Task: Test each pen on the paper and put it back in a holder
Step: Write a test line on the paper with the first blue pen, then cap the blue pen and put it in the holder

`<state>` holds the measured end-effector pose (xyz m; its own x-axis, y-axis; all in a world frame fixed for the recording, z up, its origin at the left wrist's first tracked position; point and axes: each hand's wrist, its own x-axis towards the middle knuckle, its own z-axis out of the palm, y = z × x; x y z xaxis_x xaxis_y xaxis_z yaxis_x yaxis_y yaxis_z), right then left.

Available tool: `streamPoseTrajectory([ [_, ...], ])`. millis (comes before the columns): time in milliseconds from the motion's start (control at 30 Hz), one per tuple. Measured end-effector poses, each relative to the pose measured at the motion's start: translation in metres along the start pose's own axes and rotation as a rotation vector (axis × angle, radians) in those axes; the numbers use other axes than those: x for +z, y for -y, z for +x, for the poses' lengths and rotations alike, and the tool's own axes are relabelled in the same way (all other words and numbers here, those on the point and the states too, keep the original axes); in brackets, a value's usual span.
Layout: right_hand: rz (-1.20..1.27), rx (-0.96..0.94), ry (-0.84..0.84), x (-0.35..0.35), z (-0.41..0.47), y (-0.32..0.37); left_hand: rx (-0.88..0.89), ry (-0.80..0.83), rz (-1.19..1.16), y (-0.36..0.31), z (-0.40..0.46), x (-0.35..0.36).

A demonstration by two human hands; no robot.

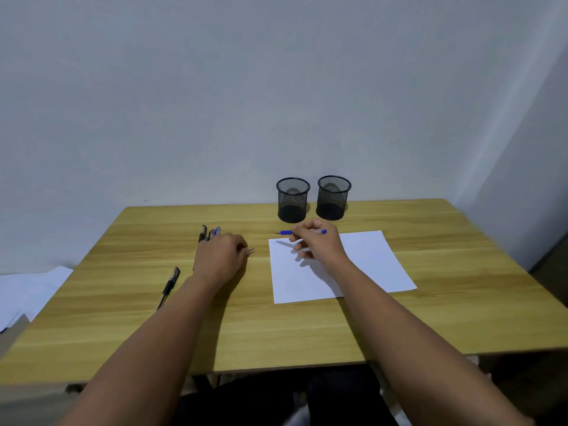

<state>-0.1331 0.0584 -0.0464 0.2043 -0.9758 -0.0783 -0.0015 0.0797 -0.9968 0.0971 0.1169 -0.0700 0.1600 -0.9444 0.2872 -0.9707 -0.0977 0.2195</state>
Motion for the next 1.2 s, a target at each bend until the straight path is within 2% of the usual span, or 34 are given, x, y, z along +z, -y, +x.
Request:
streamPoseTrajectory([
  [200, 0.015, 0.000, 0.084, -0.005, -0.011, 0.006, -0.052, -0.019, -0.223, -0.011, -0.006, -0.014],
  [400, 0.056, -0.042, 0.079, -0.008, -0.035, 0.018, -0.049, -0.031, -0.454, -0.017, -0.014, -0.027],
  [933, -0.032, -0.081, 0.113, -0.021, -0.048, 0.035, 0.035, -0.049, -0.527, -0.053, -0.023, -0.060],
  [1100, -0.062, -0.025, 0.163, -0.035, -0.048, 0.035, -0.162, 0.011, -1.201, -0.063, -0.017, -0.077],
  [1200, -0.065, 0.003, 0.213, -0.037, -0.048, 0.036, -0.218, 0.036, -1.399, -0.071, -0.011, -0.084],
])
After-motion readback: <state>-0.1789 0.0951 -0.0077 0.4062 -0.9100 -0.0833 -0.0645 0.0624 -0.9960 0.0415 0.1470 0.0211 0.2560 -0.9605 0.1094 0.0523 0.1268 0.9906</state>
